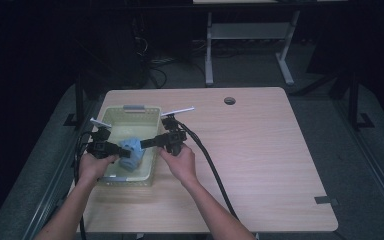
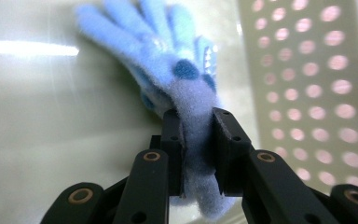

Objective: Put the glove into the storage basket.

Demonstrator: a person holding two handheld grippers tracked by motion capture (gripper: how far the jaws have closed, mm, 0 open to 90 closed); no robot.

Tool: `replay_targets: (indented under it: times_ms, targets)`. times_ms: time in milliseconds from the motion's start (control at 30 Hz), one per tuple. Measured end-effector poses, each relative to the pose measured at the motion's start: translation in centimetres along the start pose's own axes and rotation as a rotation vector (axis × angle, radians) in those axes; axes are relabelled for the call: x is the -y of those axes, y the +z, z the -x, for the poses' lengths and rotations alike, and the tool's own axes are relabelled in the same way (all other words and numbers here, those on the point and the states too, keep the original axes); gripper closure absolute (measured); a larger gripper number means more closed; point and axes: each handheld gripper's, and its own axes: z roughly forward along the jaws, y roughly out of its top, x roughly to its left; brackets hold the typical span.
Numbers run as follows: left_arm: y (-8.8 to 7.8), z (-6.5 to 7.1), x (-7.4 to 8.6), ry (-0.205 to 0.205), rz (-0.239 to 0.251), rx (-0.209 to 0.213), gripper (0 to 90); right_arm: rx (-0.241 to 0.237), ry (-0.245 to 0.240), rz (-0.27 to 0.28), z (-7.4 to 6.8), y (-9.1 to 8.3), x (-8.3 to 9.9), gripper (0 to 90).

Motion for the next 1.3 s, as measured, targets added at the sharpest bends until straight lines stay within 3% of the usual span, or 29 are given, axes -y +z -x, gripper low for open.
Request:
replay_targets:
  times_ms: [233,400,600,900,1300]
  targets:
    - [0.3,-0.4,-0.2,-0.018,-0.009,-0.052,70.3,-0.01,-0.001,0.018,-0.1,-1.3,0.4,67.4]
    - [0.2,-0.4,-0.4,-0.012,-0.013,-0.083,58.0,-0.02,0.004,0.026,0.0,-1.9,0.7,67.3]
    - [-0.9,0.0,-1.0,0.002,0.038,-0.099,54.3,-0.022,-0.011,0.035,-0.1,-2.4,0.7,66.6]
    - [-2.4,0.7,-1.2,0.012,0.109,-0.07,51.3,-0.007,0.012,0.032,0.7,-3.3,1.5,64.9]
    - [-2.8,2.6,-1.2,0.085,0.166,0.024,48.0,0.009,0.024,0.034,1.3,-4.1,1.6,62.3]
